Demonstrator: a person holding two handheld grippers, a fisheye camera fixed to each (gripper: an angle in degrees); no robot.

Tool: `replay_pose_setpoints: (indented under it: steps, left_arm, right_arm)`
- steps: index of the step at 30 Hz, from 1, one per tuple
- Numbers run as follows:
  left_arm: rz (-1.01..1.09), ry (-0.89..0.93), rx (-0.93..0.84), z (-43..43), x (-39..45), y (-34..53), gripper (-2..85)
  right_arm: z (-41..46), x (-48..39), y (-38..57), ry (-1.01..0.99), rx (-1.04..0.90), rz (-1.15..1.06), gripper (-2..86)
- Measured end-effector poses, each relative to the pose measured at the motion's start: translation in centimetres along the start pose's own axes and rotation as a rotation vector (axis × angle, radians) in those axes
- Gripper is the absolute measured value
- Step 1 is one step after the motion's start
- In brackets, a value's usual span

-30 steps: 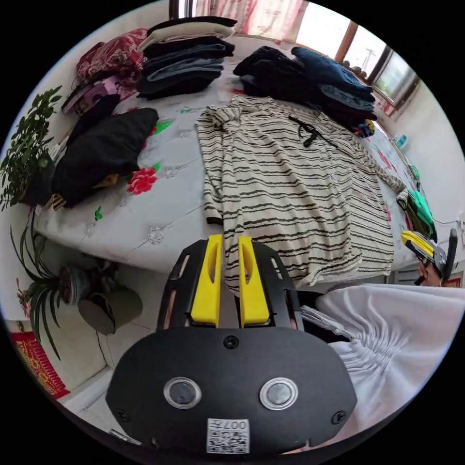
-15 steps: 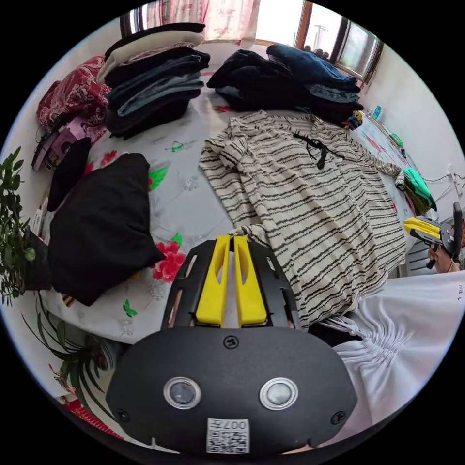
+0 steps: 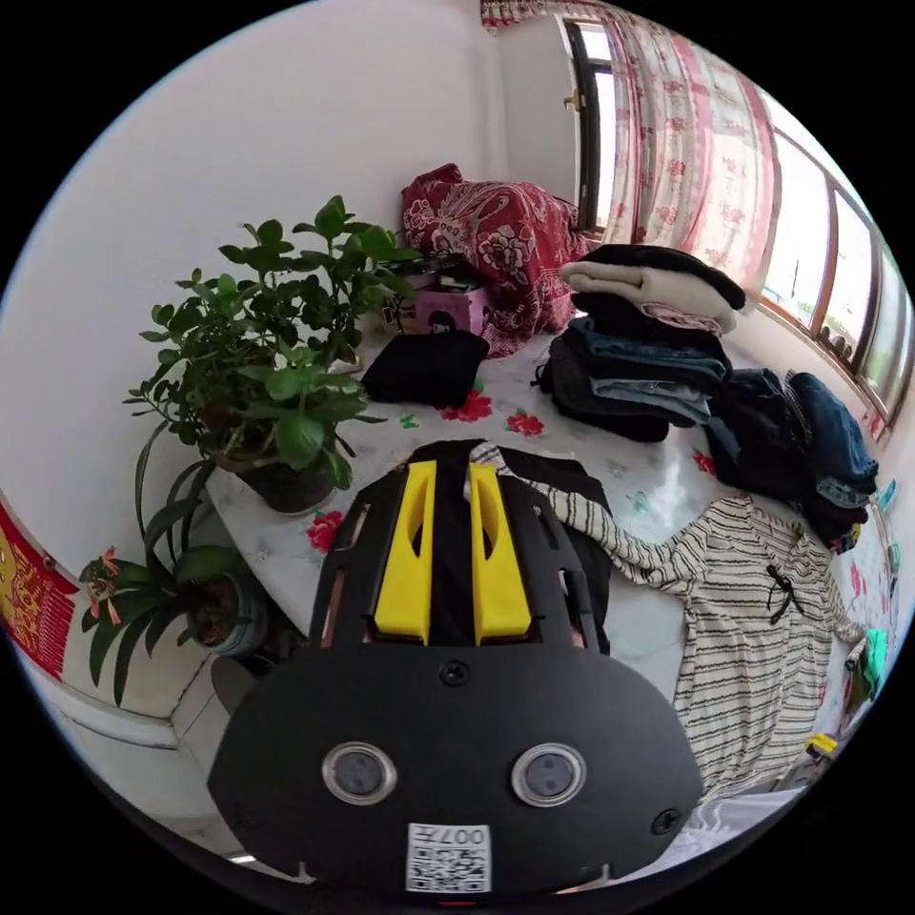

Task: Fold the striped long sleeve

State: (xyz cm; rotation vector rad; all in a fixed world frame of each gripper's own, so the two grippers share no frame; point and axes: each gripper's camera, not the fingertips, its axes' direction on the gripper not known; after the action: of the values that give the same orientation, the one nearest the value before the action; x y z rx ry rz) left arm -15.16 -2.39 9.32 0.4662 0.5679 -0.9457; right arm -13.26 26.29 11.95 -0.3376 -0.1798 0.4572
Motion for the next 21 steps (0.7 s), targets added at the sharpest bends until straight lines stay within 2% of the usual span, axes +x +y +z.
replay_pose_setpoints:
  steps: [2, 4, 8, 10, 14, 16, 18, 21]
  left_arm:
    - [0.083, 0.087, -0.064, -0.8, 3.0, 4.4, 6.1]
    - [0.179, 0.238, -0.217, -1.0, 8.0, 11.3, 7.2]
    - [0.250, 0.429, -0.447, -1.1, 15.0, 20.3, 9.4]
    - [0.358, 0.530, -0.540, -1.4, 19.7, 23.3, 11.9]
    - [0.515, 0.437, -0.606, -1.2, 25.6, 25.6, 10.9]
    - [0.593, 0.278, -0.585, -1.6, 28.1, 25.8, 4.9]
    - [0.666, 0.254, -0.577, -2.1, 29.4, 25.7, 0.6]
    - [0.733, 0.212, -0.577, -3.2, 28.9, 26.3, -0.5]
  right_arm:
    - [0.5, 2.5, 0.8, -0.024, -0.013, 0.079, 5.1]
    - [1.5, 5.2, 1.8, -0.057, -0.024, 0.160, 6.1]
    - [3.2, 7.1, 2.7, -0.091, -0.062, 0.191, 7.7]
    - [4.3, 7.2, 3.0, -0.096, -0.112, 0.149, 8.4]
    - [4.9, 5.7, 3.3, -0.011, -0.108, 0.007, 6.4]
    - [5.0, 5.0, 3.4, 0.004, -0.104, -0.046, 2.8]
    - [5.1, 4.7, 3.7, 0.015, -0.096, -0.095, 1.3]
    - [5.1, 5.4, 5.2, 0.043, -0.088, -0.142, 0.2]
